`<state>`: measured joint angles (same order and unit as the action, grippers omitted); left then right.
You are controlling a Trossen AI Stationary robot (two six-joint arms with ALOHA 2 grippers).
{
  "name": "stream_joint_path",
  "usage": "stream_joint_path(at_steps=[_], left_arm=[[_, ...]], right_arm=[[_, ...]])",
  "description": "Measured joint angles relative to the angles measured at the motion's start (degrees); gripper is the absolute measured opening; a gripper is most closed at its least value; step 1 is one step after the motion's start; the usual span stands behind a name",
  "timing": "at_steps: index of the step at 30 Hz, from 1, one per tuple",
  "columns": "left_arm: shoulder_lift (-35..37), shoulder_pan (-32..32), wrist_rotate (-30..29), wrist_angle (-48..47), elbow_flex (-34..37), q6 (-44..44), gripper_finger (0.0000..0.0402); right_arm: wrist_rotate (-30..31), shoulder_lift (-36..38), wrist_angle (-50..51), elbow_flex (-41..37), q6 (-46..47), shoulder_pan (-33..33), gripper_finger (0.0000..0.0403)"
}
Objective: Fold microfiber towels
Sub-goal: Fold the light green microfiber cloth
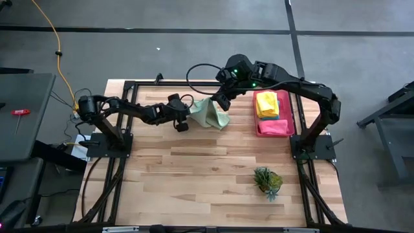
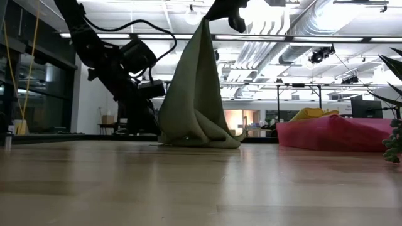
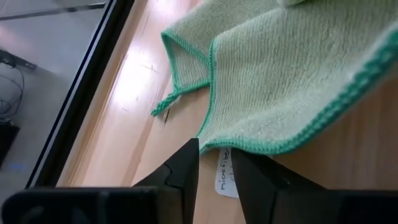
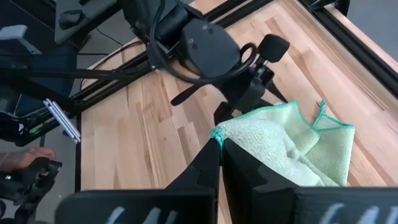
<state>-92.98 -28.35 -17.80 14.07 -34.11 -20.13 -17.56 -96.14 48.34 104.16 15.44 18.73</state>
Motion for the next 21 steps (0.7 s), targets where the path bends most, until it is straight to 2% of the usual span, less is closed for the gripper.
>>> stream_joint_path(at_steps=[7, 14, 18, 21], left_arm=[[-0.08, -0.18, 0.04, -1.27, 0.00, -4.48, 0.0084], [-0.08, 0.55, 2.22, -1.03, 0.00, -9.04, 0.0084], [-0.10, 2.02, 4.82, -2.51, 0.00, -12.22, 0.0084], [-0.10, 3.60, 4.07, -2.24, 0.00, -13.16, 0.0084]], right_arm=[[-0.19, 0.00, 2.71, 0.00, -0.52, -0.47, 0.0000], [-8.38, -0.02, 4.41, 0.00, -2.49, -1.51, 0.0000], [-13.11, 0.02, 8.54, 0.00, -4.77, -2.87, 0.0000], [-16.42, 0.04, 12.41, 0.00, -6.52, -4.26, 0.0000]])
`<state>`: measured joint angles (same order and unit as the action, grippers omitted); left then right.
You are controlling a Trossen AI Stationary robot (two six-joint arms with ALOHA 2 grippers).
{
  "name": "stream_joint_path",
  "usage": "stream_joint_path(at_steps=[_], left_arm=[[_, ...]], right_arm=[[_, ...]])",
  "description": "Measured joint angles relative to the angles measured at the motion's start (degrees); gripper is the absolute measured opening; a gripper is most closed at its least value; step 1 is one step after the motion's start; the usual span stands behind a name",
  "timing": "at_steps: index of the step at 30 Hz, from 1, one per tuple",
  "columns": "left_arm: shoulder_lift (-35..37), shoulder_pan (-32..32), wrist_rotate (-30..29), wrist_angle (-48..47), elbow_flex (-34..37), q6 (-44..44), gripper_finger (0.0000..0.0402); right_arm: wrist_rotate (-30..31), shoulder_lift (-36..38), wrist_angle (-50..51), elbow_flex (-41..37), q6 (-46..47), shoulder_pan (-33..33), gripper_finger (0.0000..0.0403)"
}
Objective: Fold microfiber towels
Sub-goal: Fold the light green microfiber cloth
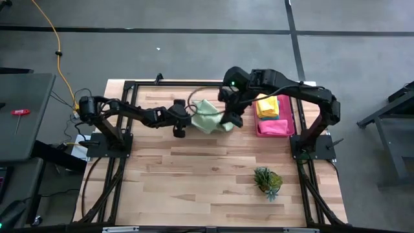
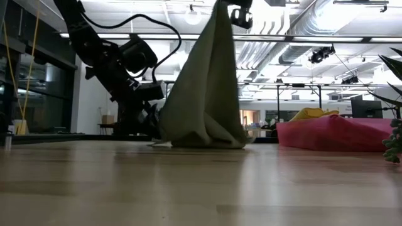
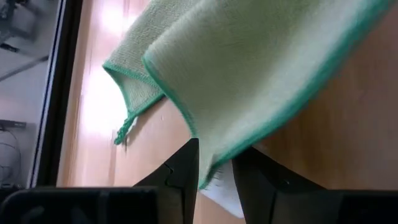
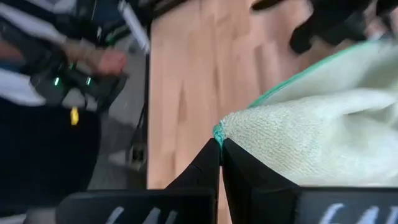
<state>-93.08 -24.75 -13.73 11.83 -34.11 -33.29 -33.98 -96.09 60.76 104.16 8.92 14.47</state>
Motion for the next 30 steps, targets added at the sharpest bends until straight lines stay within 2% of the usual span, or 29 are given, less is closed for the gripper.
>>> stream_joint_path(at_steps=[3, 7, 25, 30], left_arm=[[0.10, 1.64, -1.69, -0.42, -0.02, 0.01, 0.0084], [0.50, 3.75, -0.61, -3.65, -0.04, -0.06, 0.0084], [0.80, 5.11, -3.79, -10.66, -0.17, 1.13, 0.0083], [3.47, 5.07, -3.83, -14.46, 0.05, 0.60, 0.0084]], right_arm=[[-0.82, 0.04, 4.10, 0.00, -1.38, -1.50, 0.0000], [-1.00, 0.07, 6.97, 0.00, -1.92, -2.73, 0.0000], [-0.74, 0.11, 7.16, 0.00, -2.97, -2.85, 0.0000], [-0.74, 0.11, 7.07, 0.00, -2.98, -2.85, 0.0000]])
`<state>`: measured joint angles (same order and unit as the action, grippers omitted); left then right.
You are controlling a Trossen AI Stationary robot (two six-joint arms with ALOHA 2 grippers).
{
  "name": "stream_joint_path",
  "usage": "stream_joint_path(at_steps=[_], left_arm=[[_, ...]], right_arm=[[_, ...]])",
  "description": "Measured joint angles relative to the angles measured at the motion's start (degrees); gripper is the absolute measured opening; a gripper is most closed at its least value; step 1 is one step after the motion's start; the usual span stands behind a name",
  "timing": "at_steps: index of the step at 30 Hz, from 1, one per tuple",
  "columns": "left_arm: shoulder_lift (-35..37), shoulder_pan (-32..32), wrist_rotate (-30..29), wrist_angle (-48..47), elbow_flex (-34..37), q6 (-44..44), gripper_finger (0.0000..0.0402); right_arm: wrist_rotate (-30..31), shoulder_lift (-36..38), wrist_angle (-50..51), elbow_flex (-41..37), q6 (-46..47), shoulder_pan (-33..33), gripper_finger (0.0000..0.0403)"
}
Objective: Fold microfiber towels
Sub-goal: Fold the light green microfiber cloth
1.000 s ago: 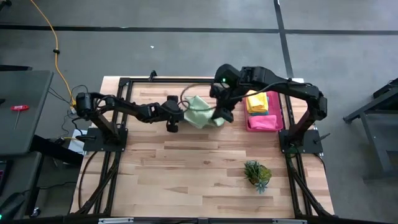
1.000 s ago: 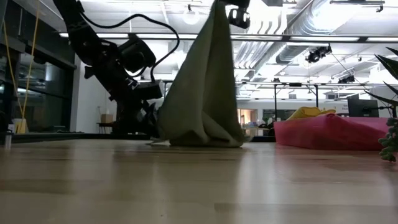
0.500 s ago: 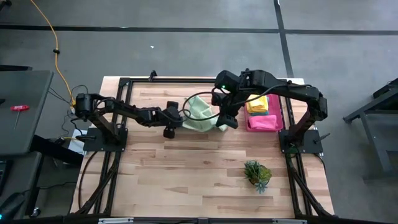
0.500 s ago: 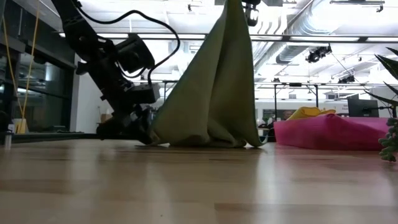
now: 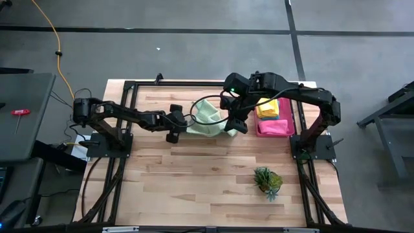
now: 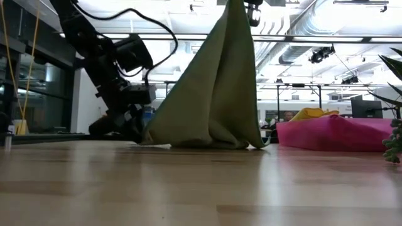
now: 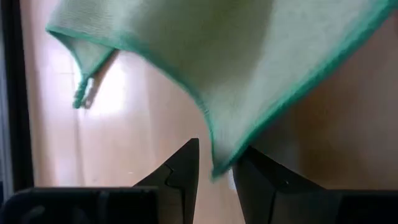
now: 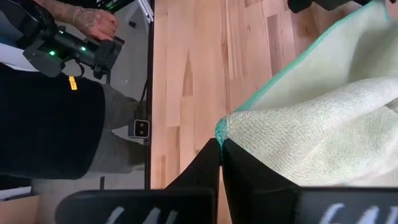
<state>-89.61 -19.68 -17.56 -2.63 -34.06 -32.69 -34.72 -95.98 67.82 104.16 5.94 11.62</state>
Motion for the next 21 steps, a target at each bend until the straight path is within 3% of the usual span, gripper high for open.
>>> stream_joint_path(at_steps=[7, 13, 21], left_arm=[[3.39, -0.69, 1.21, -1.11, -0.05, 0.09, 0.0084], [2.59, -1.03, 6.80, -1.59, -0.05, 1.03, 0.0084], [4.17, -0.27, 0.81, -5.62, -0.06, 0.57, 0.0083]], right_arm=[[0.41, 0.04, -0.77, 0.00, -0.01, 0.00, 0.0000], [0.44, 0.04, -0.88, 0.00, 0.00, 0.00, 0.0000], [0.46, 0.04, -1.60, 0.00, -0.01, 0.00, 0.0000]])
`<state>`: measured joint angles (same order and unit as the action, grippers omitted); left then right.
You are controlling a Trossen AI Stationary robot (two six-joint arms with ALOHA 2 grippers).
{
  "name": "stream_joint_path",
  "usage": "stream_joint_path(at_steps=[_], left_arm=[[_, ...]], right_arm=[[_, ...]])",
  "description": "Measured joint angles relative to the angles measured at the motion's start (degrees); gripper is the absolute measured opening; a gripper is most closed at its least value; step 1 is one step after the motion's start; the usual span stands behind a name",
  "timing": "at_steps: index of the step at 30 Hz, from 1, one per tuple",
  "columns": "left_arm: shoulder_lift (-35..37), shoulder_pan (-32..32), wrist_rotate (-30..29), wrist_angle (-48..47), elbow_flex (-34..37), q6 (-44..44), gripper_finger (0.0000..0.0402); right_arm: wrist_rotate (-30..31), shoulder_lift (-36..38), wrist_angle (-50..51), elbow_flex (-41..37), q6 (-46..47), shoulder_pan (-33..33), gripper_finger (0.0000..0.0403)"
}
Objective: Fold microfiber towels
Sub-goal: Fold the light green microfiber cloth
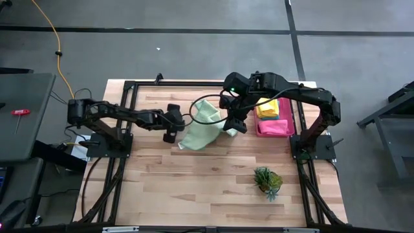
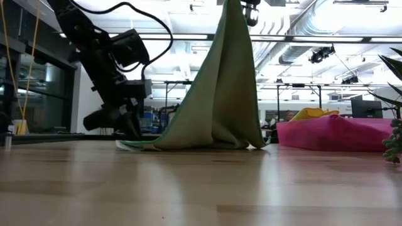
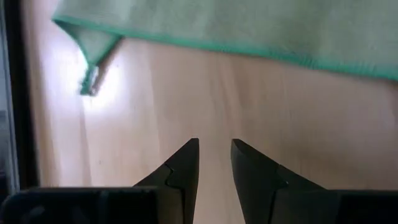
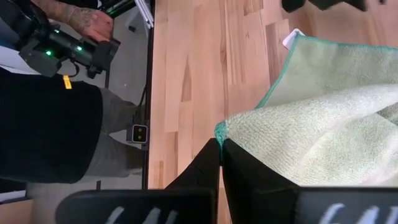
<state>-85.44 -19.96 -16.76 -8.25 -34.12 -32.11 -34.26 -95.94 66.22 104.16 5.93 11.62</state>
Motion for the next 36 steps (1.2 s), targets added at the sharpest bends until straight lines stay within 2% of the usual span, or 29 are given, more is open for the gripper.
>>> stream_joint_path(at_steps=[6, 10, 15, 21, 29, 36], left_arm=[[6.80, 0.69, 11.77, -9.87, -0.01, 7.37, 0.0084], [11.04, 3.56, 16.79, -10.24, -0.05, 15.99, 0.0083], [11.51, 8.93, 14.83, -7.46, -0.05, 22.42, 0.0090], [8.03, 14.34, 10.59, -6.76, -0.03, 25.30, 0.0130], [2.56, 15.15, 8.36, -4.96, -0.03, 31.41, 0.0183], [-0.46, 15.14, 6.82, -2.42, -0.05, 31.23, 0.0190]], right_arm=[[0.42, 0.00, -0.10, 0.00, 0.00, 0.00, 0.0000], [0.51, 0.00, -0.25, 0.00, 0.00, 0.00, 0.0000], [0.61, 0.00, -0.34, 0.00, 0.52, 0.00, 0.0000], [0.59, 0.00, -0.36, 0.00, 0.52, 0.00, 0.0000], [0.57, 0.00, -0.54, -0.02, 0.63, 0.00, 0.0000], [0.57, 0.00, -0.73, -0.02, 0.66, 0.00, 0.0000]])
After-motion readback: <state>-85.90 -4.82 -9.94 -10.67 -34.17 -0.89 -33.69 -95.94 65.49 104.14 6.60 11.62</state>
